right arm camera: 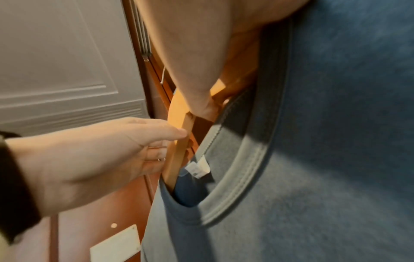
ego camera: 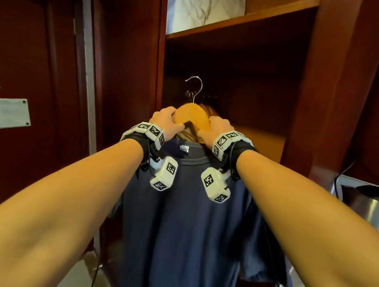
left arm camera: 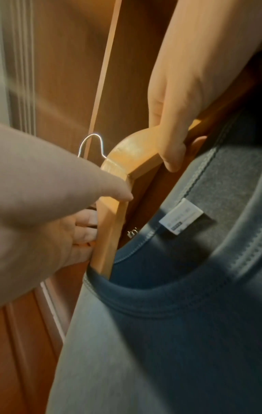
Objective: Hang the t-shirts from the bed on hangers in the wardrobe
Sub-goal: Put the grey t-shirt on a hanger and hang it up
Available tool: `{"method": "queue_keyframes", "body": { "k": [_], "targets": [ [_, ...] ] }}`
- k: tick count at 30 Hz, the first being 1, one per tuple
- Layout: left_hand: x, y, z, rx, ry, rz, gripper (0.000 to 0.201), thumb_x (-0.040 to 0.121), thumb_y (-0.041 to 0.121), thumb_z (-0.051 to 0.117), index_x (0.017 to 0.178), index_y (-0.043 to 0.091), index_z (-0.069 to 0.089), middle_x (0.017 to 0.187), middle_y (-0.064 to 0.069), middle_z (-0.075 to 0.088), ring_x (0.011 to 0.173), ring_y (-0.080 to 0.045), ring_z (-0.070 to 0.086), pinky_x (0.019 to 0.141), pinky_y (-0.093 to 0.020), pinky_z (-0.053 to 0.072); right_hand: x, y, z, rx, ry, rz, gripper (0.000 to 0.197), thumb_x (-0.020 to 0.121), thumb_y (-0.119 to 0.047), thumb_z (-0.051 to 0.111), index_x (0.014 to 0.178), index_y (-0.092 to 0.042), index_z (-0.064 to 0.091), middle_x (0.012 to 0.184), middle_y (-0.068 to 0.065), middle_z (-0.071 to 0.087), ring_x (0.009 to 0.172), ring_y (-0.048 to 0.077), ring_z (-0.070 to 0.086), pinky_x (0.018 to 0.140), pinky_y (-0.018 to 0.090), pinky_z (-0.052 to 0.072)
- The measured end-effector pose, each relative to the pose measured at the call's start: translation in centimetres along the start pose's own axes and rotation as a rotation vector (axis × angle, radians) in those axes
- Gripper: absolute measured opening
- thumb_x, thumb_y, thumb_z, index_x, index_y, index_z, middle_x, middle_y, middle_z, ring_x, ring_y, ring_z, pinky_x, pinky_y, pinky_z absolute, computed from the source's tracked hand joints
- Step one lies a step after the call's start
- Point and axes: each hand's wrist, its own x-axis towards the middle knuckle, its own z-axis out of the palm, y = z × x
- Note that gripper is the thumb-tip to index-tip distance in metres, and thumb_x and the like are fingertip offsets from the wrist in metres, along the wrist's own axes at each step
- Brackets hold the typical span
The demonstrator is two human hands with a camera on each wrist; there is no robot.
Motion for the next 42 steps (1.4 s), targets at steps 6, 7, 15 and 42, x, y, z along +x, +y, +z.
{"method": "queue_keyframes", "body": {
  "k": [6,7,15,42],
  "targets": [
    [7.6,-1.6,4.9,-0.119,-0.131,0.117,0.022,0.085,0.031,0.068,0.101,0.016,0.065,0.094,-0.005,0.068,0.085,-0.023,0.063,0.064,-0.028,0.045,5.9,1.9,1.5,-0.177,0.007,0.137,0.035,0.091,-0.043,0.058,0.106,-0.012,0.055,0.099,0.009,0.058,0.084,0.03,0.058,0.072,0.037,0.05],
    [8.6,-1.9,5.8,-0.127,-0.153,0.142,0.021,0.085,0.032,0.068,0.099,0.017,0.065,0.092,-0.004,0.068,0.083,-0.022,0.063,0.062,-0.028,0.044,6.7,2.4,1.6,-0.207,0.003,0.155,0.033,0.09,-0.042,0.058,0.105,-0.012,0.054,0.098,0.009,0.058,0.086,0.031,0.059,0.073,0.038,0.052],
    [16.2,-4.7,11.7,-0.227,-0.28,0.241,0.038,0.086,0.032,0.069,0.12,0.016,0.066,0.122,-0.002,0.066,0.112,-0.019,0.06,0.084,-0.025,0.044,10.2,4.5,3.4,-0.427,0.028,0.378,0.025,0.087,-0.037,0.06,0.098,-0.014,0.058,0.087,0.006,0.059,0.074,0.026,0.059,0.066,0.036,0.049],
    [29.0,-5.8,21.0,-0.265,-0.349,0.291,0.01,0.085,0.034,0.066,0.095,0.031,0.066,0.118,-0.005,0.063,0.109,-0.026,0.059,0.097,-0.042,0.049,21.4,10.9,6.6,-0.576,0.045,0.552,0.029,0.092,-0.034,0.061,0.111,-0.012,0.059,0.092,0.006,0.059,0.08,0.028,0.058,0.069,0.037,0.044]
  ]
}}
